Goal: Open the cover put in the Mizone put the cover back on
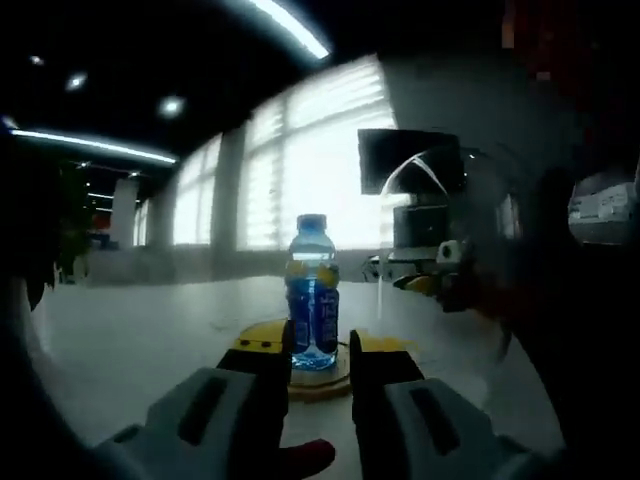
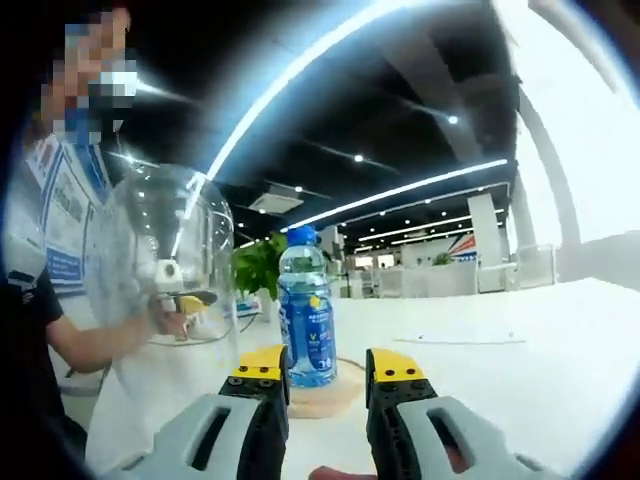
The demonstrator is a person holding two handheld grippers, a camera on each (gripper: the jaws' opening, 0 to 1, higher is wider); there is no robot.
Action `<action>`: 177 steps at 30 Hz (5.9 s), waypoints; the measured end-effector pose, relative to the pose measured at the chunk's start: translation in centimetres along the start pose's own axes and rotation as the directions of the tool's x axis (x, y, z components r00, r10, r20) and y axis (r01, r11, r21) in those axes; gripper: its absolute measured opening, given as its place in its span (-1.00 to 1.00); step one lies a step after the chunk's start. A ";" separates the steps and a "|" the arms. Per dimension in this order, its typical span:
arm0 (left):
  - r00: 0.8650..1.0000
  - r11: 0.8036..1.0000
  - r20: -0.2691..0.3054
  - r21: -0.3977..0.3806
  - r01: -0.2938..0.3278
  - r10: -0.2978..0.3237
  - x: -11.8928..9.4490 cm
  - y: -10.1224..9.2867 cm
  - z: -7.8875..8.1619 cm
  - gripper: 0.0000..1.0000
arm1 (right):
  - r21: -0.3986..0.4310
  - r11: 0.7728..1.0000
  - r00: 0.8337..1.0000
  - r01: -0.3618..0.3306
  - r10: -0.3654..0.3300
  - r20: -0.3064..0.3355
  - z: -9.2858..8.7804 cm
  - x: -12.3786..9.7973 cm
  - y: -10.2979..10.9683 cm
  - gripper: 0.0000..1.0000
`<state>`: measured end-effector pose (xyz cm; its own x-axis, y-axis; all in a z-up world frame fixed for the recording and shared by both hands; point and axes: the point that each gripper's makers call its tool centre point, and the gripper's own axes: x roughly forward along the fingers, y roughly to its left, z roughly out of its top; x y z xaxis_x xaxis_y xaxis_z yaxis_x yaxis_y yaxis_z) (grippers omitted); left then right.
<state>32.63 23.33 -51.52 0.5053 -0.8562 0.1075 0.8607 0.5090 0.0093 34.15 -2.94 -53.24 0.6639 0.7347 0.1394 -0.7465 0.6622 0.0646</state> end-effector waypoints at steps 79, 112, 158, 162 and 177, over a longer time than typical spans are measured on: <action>0.954 0.955 -0.067 -0.071 0.287 -0.292 5.3 -10.5 -2.8 0.50 | 0.093 0.783 0.773 -0.615 0.622 -0.126 -1.4 4.5 14.7 0.79; 0.964 0.962 -0.016 -0.077 0.263 -0.265 6.6 -10.6 -2.0 0.65 | 0.133 0.789 0.788 -0.600 0.612 -0.074 -1.7 5.1 14.5 0.80; 0.935 0.930 -0.032 -0.128 0.346 -0.352 8.3 -12.0 -1.7 0.61 | 0.116 0.720 0.718 -0.685 0.693 -0.060 -1.4 3.8 14.0 0.80; 0.938 0.933 -0.034 -0.122 0.339 -0.345 8.5 -12.2 -1.7 0.64 | 0.114 0.723 0.722 -0.682 0.690 -0.058 -1.3 3.7 14.1 0.80; 0.929 0.923 -0.021 -0.121 0.365 -0.370 8.6 -13.5 -1.6 0.68 | 0.108 0.703 0.700 -0.703 0.711 -0.068 -1.2 2.9 15.0 0.81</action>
<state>25.50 8.97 -52.35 0.1523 -0.9854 0.0759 0.9865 0.1468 -0.0726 24.93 9.24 -53.07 -0.0632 0.9951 0.0761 -0.9963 -0.0674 0.0540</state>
